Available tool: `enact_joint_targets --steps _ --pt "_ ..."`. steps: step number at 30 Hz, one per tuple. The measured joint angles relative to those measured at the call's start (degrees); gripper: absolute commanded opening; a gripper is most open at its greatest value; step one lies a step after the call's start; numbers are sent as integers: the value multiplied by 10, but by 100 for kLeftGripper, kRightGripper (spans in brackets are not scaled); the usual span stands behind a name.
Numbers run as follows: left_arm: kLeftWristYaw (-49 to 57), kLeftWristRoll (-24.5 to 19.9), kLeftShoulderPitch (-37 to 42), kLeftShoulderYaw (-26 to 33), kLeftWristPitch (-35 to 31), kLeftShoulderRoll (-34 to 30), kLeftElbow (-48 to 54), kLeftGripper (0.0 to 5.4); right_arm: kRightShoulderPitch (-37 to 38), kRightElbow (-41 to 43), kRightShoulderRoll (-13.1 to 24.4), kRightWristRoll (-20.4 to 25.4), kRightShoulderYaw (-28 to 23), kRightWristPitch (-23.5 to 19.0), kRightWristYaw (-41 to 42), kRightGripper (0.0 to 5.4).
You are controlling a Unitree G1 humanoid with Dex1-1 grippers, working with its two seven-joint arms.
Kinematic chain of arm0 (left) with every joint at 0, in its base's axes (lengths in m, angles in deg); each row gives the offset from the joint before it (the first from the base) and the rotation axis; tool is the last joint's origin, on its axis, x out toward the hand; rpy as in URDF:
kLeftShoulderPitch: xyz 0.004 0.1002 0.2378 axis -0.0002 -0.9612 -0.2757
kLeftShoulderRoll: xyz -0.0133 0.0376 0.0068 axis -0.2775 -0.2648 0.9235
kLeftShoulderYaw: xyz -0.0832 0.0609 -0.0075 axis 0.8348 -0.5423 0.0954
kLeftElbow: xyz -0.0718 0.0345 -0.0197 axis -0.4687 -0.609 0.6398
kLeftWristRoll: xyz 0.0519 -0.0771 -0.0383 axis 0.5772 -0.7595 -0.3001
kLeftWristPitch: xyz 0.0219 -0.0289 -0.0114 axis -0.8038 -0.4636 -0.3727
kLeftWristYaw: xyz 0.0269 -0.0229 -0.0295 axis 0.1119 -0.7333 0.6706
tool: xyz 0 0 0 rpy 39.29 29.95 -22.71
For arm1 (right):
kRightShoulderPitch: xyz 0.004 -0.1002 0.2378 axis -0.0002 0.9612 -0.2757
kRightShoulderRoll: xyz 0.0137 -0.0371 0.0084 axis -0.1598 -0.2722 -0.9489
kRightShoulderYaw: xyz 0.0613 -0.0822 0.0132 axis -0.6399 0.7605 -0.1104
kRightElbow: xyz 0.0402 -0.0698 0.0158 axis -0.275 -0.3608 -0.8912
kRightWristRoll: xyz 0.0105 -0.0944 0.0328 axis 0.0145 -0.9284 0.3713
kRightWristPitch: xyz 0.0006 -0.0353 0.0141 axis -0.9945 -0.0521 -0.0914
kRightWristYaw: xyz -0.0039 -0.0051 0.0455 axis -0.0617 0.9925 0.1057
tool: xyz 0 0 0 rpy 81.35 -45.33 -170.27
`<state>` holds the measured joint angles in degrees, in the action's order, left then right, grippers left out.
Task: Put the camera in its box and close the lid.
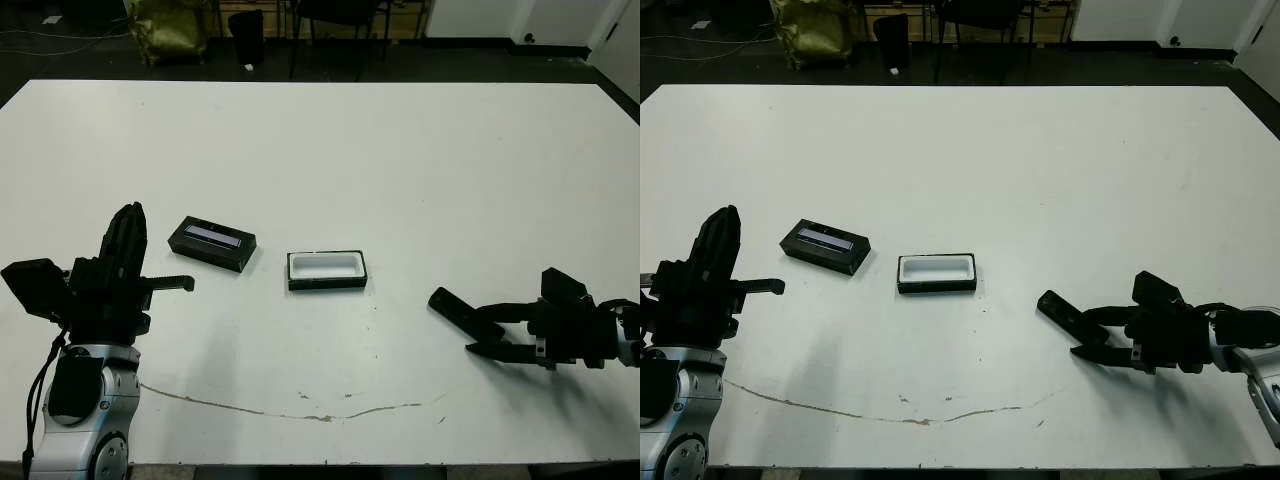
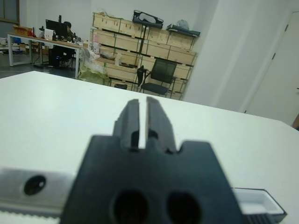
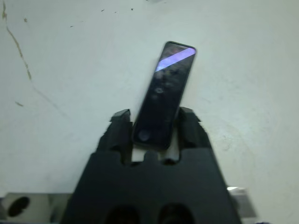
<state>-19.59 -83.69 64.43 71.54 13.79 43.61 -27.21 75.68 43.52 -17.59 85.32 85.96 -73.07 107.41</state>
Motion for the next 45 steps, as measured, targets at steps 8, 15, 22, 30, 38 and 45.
enact_joint_targets --steps 8,15,22,30,38,45 --pt "0 -2 1 1 0 0 0 0 -15 -97 -33 7 -12 88 -3 40" --pt "-1 -1 1 0 0 0 0 0 -10 -94 -35 1 -15 109 -26 40" --pt "-1 -1 -1 -1 0 0 0 0 -36 -94 -35 3 -16 66 -34 40" --pt "-1 0 -3 -5 1 1 -2 0 -117 -20 -35 -16 -4 -52 -42 36" --pt "5 5 -5 -12 0 1 0 0 -259 -75 -70 -8 33 -93 26 35" --pt "8 5 -8 -13 -4 2 1 0 -329 -121 -120 -24 70 -82 55 35"
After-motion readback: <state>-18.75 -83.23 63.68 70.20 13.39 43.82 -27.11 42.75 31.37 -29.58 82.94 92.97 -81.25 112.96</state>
